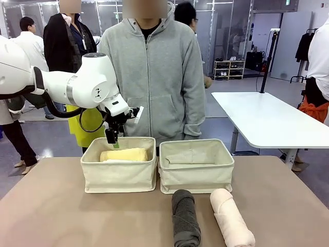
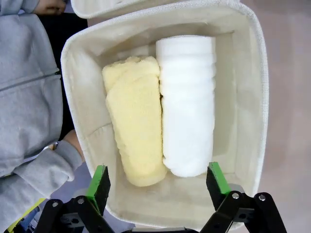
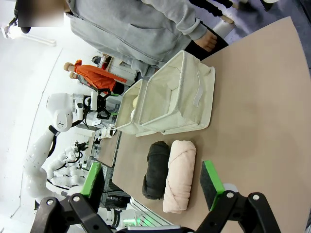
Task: Divide the towels into two baskets.
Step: Pick up one hotel-folded towel from the bottom of the table and place it in the Fabric basket indicated by the person.
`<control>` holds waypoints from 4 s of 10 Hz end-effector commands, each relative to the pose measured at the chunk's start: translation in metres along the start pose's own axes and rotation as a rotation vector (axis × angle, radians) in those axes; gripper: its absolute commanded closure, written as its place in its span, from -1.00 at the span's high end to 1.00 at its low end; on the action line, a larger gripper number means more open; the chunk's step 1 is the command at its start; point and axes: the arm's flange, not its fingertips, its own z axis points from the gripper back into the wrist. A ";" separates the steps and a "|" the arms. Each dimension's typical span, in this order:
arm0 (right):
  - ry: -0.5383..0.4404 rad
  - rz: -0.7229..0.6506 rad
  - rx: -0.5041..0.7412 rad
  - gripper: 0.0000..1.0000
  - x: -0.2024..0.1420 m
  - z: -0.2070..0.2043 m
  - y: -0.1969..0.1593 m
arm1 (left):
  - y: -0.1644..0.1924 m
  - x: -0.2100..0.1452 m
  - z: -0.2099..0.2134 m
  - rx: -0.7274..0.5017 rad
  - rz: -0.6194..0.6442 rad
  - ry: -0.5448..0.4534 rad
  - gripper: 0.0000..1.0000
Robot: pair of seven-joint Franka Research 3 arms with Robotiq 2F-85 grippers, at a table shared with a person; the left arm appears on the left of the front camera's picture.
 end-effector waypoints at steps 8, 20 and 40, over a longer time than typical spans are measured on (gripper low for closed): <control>-0.011 0.009 0.014 1.00 -0.002 0.000 0.003 | 0.001 0.000 0.000 0.001 0.000 -0.001 1.00; -0.011 0.009 0.014 1.00 -0.002 0.000 0.003 | -0.263 -0.279 0.103 -0.333 1.090 -0.744 1.00; -0.011 0.009 0.014 1.00 -0.002 0.000 0.003 | -0.370 -0.370 0.003 -0.507 1.451 -1.053 1.00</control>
